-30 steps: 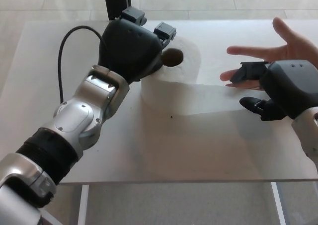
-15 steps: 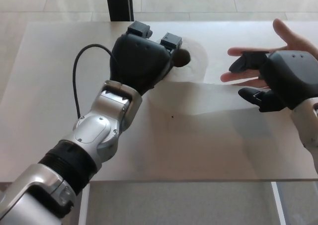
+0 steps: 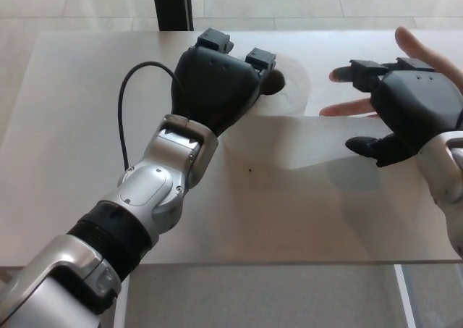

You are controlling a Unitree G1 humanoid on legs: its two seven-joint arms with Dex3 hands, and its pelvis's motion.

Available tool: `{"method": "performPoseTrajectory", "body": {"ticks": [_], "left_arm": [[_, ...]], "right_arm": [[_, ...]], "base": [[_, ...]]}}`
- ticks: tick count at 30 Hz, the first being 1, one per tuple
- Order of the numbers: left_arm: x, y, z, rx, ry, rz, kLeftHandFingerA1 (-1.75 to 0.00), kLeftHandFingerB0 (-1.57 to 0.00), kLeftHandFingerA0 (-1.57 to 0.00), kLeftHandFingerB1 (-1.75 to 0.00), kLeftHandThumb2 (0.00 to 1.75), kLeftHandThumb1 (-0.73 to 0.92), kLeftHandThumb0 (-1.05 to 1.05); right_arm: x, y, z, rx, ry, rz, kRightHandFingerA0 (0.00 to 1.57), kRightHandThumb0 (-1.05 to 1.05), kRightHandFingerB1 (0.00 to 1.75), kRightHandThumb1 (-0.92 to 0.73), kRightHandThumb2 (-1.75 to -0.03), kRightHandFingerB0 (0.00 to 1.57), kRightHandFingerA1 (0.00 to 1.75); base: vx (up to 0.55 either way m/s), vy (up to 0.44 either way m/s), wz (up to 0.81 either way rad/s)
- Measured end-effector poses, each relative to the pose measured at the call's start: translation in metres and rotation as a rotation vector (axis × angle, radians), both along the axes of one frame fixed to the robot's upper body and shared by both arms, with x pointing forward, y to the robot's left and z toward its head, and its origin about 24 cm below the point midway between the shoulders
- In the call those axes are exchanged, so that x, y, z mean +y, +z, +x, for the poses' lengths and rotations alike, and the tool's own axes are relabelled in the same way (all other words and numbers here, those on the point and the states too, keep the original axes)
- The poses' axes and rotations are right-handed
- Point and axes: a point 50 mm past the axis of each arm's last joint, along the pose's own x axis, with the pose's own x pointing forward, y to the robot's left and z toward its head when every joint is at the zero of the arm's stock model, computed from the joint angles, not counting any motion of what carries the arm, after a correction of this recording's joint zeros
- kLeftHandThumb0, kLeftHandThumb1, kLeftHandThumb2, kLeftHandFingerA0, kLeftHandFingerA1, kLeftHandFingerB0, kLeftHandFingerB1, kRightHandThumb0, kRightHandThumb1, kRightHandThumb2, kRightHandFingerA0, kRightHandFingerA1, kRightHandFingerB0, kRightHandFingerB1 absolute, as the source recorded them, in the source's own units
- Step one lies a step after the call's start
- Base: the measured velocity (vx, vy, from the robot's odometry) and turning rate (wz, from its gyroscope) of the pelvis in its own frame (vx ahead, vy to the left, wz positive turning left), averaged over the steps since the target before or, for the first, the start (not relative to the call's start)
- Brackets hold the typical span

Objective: A toilet paper roll is kept in the middle of the desk infront of the robot. The robot places its left hand on the top of the toilet paper roll to hold it still and uses its right hand to tear off a piece of toilet paper from it and hands the paper to a person

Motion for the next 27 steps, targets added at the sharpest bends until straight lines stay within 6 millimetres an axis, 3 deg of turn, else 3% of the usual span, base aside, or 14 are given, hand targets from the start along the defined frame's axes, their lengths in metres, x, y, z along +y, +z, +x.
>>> {"method": "performPoseTrajectory", "body": {"ticks": [2, 8, 11, 12, 13, 14, 15, 16, 18, 19, 20, 21, 23, 27], "left_arm": [[0.000, 0.000, 0.000, -0.001, 0.001, -0.001, -0.46, -0.57, -0.44, -0.45, 0.59, 0.65, -0.34], [0.000, 0.001, 0.001, -0.005, 0.000, -0.001, -0.47, -0.57, -0.44, -0.44, 0.59, 0.65, -0.34], [0.000, 0.003, 0.001, -0.008, 0.000, 0.000, -0.48, -0.57, -0.44, -0.45, 0.58, 0.65, -0.33], [0.000, 0.003, 0.001, -0.009, 0.000, 0.000, -0.47, -0.56, -0.43, -0.44, 0.58, 0.65, -0.34], [0.000, 0.003, 0.002, -0.010, 0.000, 0.000, -0.47, -0.55, -0.42, -0.44, 0.59, 0.65, -0.35], [0.000, 0.003, 0.002, -0.010, 0.001, 0.001, -0.46, -0.56, -0.42, -0.45, 0.59, 0.65, -0.36], [0.000, 0.004, 0.002, -0.010, 0.002, 0.002, -0.46, -0.56, -0.42, -0.45, 0.59, 0.65, -0.36], [0.000, 0.004, 0.002, -0.010, 0.003, 0.003, -0.46, -0.56, -0.41, -0.44, 0.59, 0.64, -0.36], [0.002, 0.004, 0.004, -0.010, 0.009, 0.006, -0.45, -0.56, -0.42, -0.44, 0.58, 0.63, -0.36], [0.003, 0.004, 0.004, -0.009, 0.014, 0.009, -0.45, -0.57, -0.43, -0.44, 0.58, 0.62, -0.36], [0.005, 0.004, 0.006, -0.008, 0.021, 0.012, -0.45, -0.57, -0.43, -0.44, 0.58, 0.62, -0.36], [0.006, 0.004, 0.007, -0.007, 0.029, 0.015, -0.44, -0.57, -0.45, -0.44, 0.57, 0.61, -0.35], [0.008, 0.004, 0.008, -0.011, 0.037, 0.016, -0.45, -0.59, -0.46, -0.45, 0.58, 0.62, -0.34], [0.007, 0.005, 0.008, -0.015, 0.036, 0.013, -0.45, -0.60, -0.48, -0.47, 0.58, 0.62, -0.33]], "right_arm": [[0.002, -0.001, 0.001, 0.029, 0.004, -0.019, 0.00, -0.61, 0.23, -0.29, -0.66, 0.09, 0.09], [0.007, -0.004, 0.002, 0.113, 0.011, -0.055, 0.00, -0.65, 0.23, -0.31, -0.63, 0.08, 0.00], [0.008, -0.007, 0.002, 0.161, 0.014, -0.073, 0.00, -0.56, 0.34, -0.28, -0.67, 0.09, 0.14], [0.009, -0.007, 0.002, 0.170, 0.014, -0.077, 0.00, -0.46, 0.31, -0.42, -0.60, 0.11, 0.12], [0.009, -0.008, 0.002, 0.188, 0.014, -0.083, 0.00, -0.53, 0.36, -0.28, -0.67, 0.08, 0.17], [0.010, -0.009, 0.002, 0.202, 0.015, -0.090, 0.05, -0.48, 0.36, -0.42, -0.65, 0.16, 0.26], [0.010, -0.010, 0.002, 0.221, 0.016, -0.097, 0.05, -0.48, 0.36, -0.42, -0.65, 0.16, 0.26], [0.011, -0.011, 0.001, 0.235, 0.016, -0.103, 0.06, -0.44, 0.30, -0.49, -0.56, 0.24, 0.42], [0.012, -0.012, 0.001, 0.265, 0.008, -0.110, 0.33, -0.42, 0.31, -0.59, -0.58, 0.33, 0.50], [0.012, -0.013, 0.001, 0.275, 0.000, -0.111, 0.53, -0.43, 0.48, -0.49, -0.82, 0.34, 0.81], [0.012, -0.013, 0.001, 0.279, -0.012, -0.106, 0.53, -0.43, 0.48, -0.49, -0.82, 0.34, 0.81], [0.012, -0.014, 0.001, 0.279, -0.023, -0.098, 0.83, -0.22, 0.49, -0.65, -0.62, 0.63, 1.51], [0.013, -0.015, 0.000, 0.270, -0.037, -0.081, 0.91, -0.20, 0.58, -0.69, -0.63, 0.78, 1.68], [0.016, -0.021, -0.002, 0.240, -0.041, -0.048, 0.89, -0.23, 0.63, -0.63, -0.58, 0.89, 1.65]], "base": [[0.00, 0.000, 0.00], [0.00, 0.000, 0.00], [0.00, 0.000, 0.00], [0.00, 0.000, 0.00], [0.00, 0.000, 0.00], [0.00, 0.000, 0.00], [0.00, 0.000, 0.00], [0.00, 0.000, 0.00], [0.00, 0.000, 0.00], [0.00, 0.000, 0.00], [0.00, 0.000, 0.00], [0.00, 0.000, 0.00], [0.00, 0.000, 0.00], [0.00, 0.000, 0.00]]}}
